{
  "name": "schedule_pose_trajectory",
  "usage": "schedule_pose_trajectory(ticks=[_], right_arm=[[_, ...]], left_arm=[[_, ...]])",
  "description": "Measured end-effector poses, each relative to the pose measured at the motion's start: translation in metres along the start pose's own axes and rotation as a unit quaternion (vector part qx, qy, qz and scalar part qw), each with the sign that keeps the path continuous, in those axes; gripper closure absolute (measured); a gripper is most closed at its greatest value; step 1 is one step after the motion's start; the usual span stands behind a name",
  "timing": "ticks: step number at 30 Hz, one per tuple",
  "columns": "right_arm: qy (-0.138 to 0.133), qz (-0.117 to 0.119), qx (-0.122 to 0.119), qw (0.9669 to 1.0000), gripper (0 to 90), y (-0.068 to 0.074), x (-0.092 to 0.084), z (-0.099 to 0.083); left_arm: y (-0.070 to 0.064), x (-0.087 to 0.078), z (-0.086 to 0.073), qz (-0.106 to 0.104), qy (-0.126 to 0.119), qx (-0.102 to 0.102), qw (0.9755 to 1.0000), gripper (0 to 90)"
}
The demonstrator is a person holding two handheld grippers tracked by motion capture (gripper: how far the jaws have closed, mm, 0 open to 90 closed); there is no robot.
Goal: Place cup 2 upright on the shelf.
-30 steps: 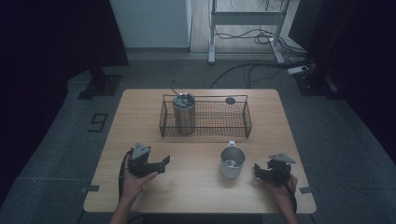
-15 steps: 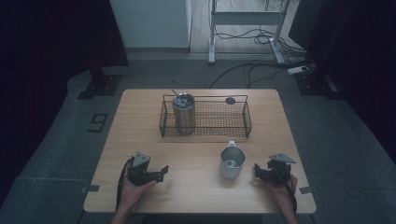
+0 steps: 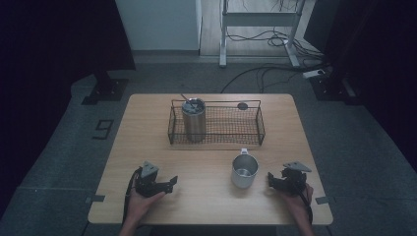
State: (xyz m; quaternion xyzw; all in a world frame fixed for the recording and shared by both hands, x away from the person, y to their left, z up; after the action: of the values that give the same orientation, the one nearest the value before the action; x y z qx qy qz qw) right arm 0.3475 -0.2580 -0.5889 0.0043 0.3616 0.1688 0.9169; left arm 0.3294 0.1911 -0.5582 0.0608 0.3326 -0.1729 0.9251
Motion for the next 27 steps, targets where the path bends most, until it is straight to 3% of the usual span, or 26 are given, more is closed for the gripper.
schedule_pose_trajectory(ticks=[7, 10, 19, 27], right_arm=[[-0.001, 0.006, -0.003, 1.0000, 14.0, 0.000, -0.001, -0.001], [-0.002, 0.009, 0.000, 1.0000, 14.0, 0.000, -0.003, 0.000], [-0.040, 0.022, -0.010, 0.9989, 14.7, 0.008, -0.025, 0.011], [-0.063, 0.047, -0.012, 0.9968, 15.0, 0.019, -0.038, 0.020]], left_arm=[[-0.002, 0.002, -0.002, -0.003, 0.003, -0.004, 1.0000, 10.4], [-0.002, 0.003, -0.003, 0.003, 0.006, 0.004, 1.0000, 10.4], [-0.006, 0.005, -0.004, -0.001, 0.007, 0.006, 1.0000, 11.3], [-0.012, 0.011, -0.010, 0.002, 0.020, 0.016, 0.9997, 12.4]])
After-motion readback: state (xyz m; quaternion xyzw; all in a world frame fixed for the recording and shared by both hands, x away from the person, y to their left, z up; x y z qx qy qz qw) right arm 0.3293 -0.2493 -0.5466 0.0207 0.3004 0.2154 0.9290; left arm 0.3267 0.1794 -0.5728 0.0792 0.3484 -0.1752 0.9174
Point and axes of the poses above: each handheld gripper's, and its own axes: x roughly forward along the jaws, z roughly out of its top, y roughly to its left, the point moved 5 cm from there along x, roughly forward along the jaws, and after that the axes turned 10 degrees about z, right-handed, at the moved point
